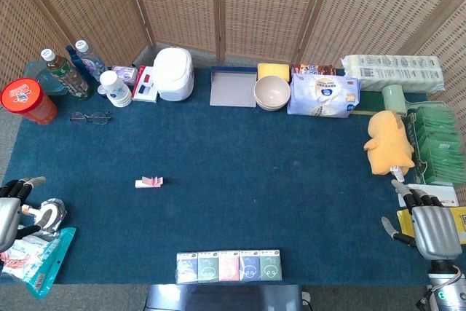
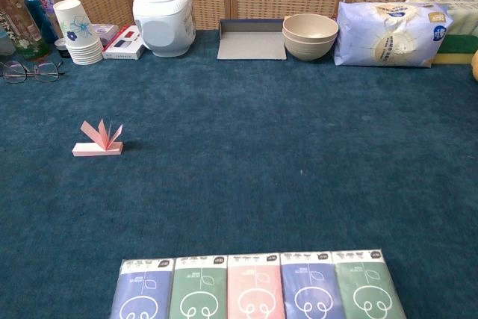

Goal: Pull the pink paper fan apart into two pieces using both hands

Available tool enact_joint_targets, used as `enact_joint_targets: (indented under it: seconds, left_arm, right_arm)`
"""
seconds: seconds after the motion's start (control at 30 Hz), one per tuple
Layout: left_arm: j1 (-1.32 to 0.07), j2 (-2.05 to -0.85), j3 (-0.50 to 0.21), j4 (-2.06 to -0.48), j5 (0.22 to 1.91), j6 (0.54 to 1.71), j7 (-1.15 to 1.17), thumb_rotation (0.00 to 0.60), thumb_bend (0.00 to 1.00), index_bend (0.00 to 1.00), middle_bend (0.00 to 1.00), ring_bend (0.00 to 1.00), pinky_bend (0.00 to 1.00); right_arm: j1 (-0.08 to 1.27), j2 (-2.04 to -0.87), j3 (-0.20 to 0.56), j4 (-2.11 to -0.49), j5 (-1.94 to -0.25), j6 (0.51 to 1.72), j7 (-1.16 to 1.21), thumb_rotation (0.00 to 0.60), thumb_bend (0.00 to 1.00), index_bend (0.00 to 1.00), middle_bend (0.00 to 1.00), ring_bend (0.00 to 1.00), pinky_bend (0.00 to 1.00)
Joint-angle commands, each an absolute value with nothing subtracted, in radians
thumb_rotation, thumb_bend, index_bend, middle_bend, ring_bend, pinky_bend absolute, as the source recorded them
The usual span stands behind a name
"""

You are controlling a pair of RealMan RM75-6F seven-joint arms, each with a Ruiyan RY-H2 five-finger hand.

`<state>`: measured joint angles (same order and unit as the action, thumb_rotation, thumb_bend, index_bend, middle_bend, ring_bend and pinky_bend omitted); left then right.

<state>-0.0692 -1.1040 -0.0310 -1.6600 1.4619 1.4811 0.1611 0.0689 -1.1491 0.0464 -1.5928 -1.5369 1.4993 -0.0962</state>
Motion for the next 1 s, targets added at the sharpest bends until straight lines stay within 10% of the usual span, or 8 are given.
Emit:
enact_joint_targets:
  seconds: [0.03,1.0]
  left_arm:
    - [-0.071,-1.104,-0.032,-1.659,1.461,1.479,0.162,0.481,0.27,0.24,0.28,0.24,0.31]
    - [-0.268,-1.090,-0.109,-1.640,1.415,1.226,0.173,0.475,0.27,0.24,0.36,0.36,0.41]
  right_arm:
    - [0.071,-1.150,0.047,-1.593,-1.536,1.496,-0.099,0.447,0.33,0.16,0.34,0.29,0.37]
    - [0.065,-1.165,0.051,-1.580,-1.497,1.481,-0.098,0.447,0.33,0.16,0.34,0.28,0.37]
